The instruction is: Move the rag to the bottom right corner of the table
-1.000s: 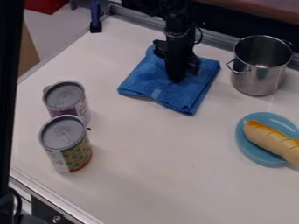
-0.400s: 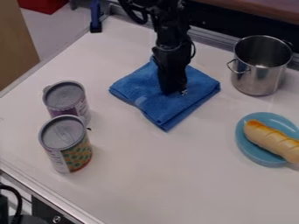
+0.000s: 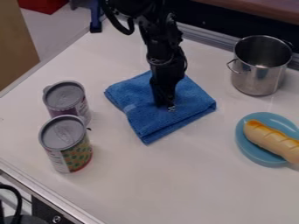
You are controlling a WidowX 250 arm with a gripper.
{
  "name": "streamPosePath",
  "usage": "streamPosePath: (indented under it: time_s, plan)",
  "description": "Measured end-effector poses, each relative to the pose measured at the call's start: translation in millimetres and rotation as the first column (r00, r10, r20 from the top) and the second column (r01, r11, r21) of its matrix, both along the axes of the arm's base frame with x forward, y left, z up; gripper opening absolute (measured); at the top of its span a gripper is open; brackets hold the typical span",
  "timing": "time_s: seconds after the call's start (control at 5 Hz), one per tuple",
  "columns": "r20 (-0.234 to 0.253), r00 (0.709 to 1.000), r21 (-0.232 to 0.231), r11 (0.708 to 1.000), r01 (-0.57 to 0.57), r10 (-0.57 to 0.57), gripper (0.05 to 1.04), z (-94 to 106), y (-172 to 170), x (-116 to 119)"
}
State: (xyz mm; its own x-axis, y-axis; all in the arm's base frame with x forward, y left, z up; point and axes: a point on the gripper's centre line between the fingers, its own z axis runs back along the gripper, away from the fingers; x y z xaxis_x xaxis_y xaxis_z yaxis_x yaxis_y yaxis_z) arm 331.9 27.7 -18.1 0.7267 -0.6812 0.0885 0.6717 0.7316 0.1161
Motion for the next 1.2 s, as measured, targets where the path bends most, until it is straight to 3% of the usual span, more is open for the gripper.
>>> streamPosePath:
  time_s: [0.4, 0.6, 0.8, 1.0, 1.2]
  plan:
    - [-0.013, 0.991, -0.002, 0.991, 0.131, -0.131, 0.053, 0.3, -14, -29]
    - [-0.02, 0.972, -0.005, 0.972, 0.234, -0.234, 0.053, 0.3, -24, -44]
    - [-0.038, 0.945, 0.0, 0.946, 0.324, -0.324, 0.053, 0.5, -32, -56]
    - [-0.06, 0.901, 0.005, 0.902, 0.432, -0.431, 0.053, 1.8, -40, -74]
    - [-0.07, 0.867, -0.015, 0.87, 0.493, -0.492, 0.053, 4.9, -47, -87]
